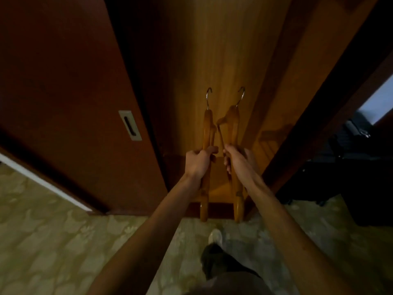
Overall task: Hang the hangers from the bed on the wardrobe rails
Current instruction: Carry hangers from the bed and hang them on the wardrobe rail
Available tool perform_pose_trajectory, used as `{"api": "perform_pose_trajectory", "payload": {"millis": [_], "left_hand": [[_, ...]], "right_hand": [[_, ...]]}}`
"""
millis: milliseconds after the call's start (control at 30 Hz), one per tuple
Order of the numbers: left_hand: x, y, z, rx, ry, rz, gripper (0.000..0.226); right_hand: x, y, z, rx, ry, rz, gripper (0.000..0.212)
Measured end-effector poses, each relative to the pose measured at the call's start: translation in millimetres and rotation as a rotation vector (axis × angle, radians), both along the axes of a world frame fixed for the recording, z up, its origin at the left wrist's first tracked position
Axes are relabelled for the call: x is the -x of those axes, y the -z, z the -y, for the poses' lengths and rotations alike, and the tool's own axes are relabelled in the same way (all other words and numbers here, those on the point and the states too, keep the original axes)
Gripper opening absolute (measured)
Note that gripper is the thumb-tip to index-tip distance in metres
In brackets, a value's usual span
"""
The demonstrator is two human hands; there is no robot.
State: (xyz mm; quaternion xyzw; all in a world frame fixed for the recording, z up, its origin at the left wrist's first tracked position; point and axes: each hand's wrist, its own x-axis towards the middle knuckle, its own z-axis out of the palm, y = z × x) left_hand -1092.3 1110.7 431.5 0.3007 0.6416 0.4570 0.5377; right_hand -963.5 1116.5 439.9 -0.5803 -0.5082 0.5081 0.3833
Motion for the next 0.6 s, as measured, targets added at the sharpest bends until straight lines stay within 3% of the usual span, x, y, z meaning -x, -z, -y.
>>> {"api": "perform_pose_trajectory", "payload": {"millis": [267, 467, 600], "left_hand": [[10.5, -92.7, -136.7, -0.208, -0.038, -0.035, 0.028], [14.0, -169.6, -200.7, -0.43, 0.004, -0.045, 0.032], [16.3, -226.7, -235.4, -0.555, 0.075, -0.022, 0.054]], "right_hand": [[9.3, -97.1, -137.8, -0.194, -0.079, 0.043, 0.031], [14.8, -189.5, -192.6, -0.332, -0.058, 0.102, 0.034], [9.1, -245.4, -216.3, -0.416, -0.01, 0.151, 0.028]]}}
